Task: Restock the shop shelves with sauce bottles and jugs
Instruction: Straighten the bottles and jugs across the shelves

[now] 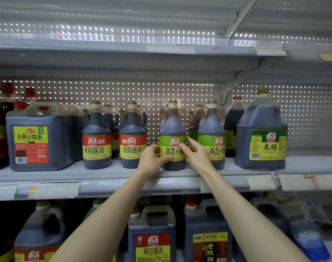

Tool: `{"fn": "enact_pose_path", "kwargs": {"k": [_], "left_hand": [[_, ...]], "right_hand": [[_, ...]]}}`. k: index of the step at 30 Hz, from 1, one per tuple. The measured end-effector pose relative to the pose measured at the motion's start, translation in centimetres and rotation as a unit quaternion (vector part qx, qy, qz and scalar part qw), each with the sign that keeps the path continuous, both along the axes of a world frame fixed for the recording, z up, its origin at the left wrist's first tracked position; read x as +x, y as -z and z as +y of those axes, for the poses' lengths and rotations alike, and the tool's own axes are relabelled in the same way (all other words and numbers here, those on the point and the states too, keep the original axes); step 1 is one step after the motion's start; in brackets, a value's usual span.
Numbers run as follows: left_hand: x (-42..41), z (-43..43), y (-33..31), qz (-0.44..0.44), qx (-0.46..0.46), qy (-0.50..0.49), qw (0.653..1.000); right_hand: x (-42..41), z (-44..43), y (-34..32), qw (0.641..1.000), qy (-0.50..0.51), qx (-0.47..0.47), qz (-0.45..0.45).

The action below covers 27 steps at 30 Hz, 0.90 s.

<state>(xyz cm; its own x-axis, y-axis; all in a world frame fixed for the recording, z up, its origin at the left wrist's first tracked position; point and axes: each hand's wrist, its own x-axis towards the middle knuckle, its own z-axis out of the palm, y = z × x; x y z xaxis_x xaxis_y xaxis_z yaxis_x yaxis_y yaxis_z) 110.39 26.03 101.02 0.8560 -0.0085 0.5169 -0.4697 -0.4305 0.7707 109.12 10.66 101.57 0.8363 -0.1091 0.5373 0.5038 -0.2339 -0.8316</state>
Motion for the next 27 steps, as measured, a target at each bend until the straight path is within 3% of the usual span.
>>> {"fn": "enact_pose_path", "kwargs": {"k": [27], "left_hand": [[2.9,0.0,-0.9,0.057,0.055,-0.040,0.996]], "right_hand": [[2.1,-0.2,-0.7,0.996,0.040,-0.078,0.019]]}}
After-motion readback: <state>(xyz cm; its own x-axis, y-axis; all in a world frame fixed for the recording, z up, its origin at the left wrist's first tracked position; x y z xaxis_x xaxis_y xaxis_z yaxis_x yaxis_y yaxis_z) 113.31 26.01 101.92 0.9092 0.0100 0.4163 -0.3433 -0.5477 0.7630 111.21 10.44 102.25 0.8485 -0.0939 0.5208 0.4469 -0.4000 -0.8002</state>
